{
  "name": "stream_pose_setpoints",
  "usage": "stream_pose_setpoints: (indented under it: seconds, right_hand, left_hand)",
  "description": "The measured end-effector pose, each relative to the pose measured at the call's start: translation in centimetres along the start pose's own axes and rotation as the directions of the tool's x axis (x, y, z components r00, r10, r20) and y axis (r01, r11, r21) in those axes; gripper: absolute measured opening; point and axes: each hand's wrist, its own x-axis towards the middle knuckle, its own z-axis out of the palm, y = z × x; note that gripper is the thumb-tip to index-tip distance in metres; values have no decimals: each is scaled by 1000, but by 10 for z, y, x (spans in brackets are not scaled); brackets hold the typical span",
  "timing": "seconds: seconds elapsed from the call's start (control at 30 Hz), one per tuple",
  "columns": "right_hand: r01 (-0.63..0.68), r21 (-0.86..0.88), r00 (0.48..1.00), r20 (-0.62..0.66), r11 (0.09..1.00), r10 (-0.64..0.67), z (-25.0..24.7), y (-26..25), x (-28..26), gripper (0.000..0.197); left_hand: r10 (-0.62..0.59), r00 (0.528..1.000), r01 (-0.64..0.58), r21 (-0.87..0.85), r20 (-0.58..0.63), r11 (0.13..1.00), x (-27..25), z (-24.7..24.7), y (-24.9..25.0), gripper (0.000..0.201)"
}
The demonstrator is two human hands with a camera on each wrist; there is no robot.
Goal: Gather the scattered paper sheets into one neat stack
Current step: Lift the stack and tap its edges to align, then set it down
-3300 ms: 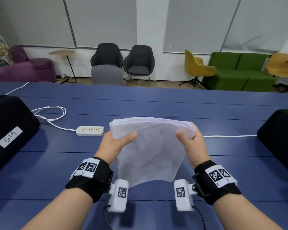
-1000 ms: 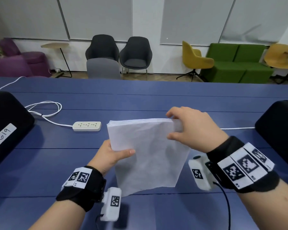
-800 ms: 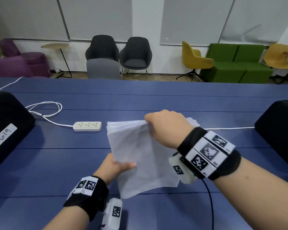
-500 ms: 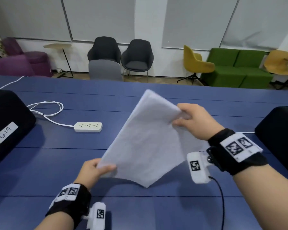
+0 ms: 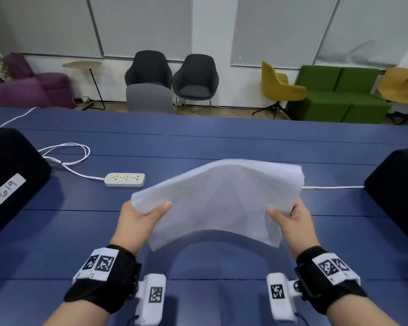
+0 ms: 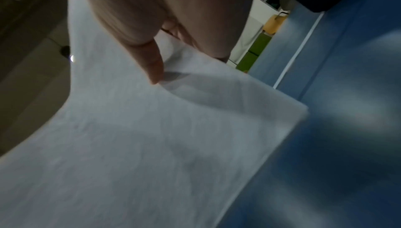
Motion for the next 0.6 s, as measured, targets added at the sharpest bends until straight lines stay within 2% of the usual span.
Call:
stream_pose_setpoints:
  seconds: [0.1, 0.17, 0.23, 0.3, 0.37, 0.47, 0.6]
  right_hand:
    - [-47, -34, 998, -53, 998, 46, 1, 24, -10, 46]
    - [-70, -21, 996, -59, 997, 68, 0, 34, -13, 49]
    - [-66, 41, 996, -57, 997, 68, 0, 35, -13, 41]
    - [-35, 96, 996, -74, 995, 43, 3, 32, -13, 23]
    - [-40, 156, 989, -135, 987, 62, 8, 27, -11, 17]
    - [-94, 199, 958, -250, 975, 143, 15, 25, -3, 31]
    - [-101, 177, 947, -284, 979, 149, 18, 28, 4, 35]
  left_hand:
    - [-93, 996, 92, 59, 6, 994, -11, 0, -34, 47]
    - [-160, 987, 160, -28, -6, 987, -18, 2, -47, 56]
    - [-212, 976, 206, -100, -48, 973, -18, 7, -49, 63]
    - [-258, 961, 237, -183, -102, 954, -13, 12, -44, 54]
    - [-293, 939, 248, -238, -180, 939, -6, 18, -36, 41]
    - [-282, 919, 234, -195, -275, 953, 4, 23, -33, 35]
    - [-228, 935, 200, -127, -271, 971, 9, 24, -34, 34]
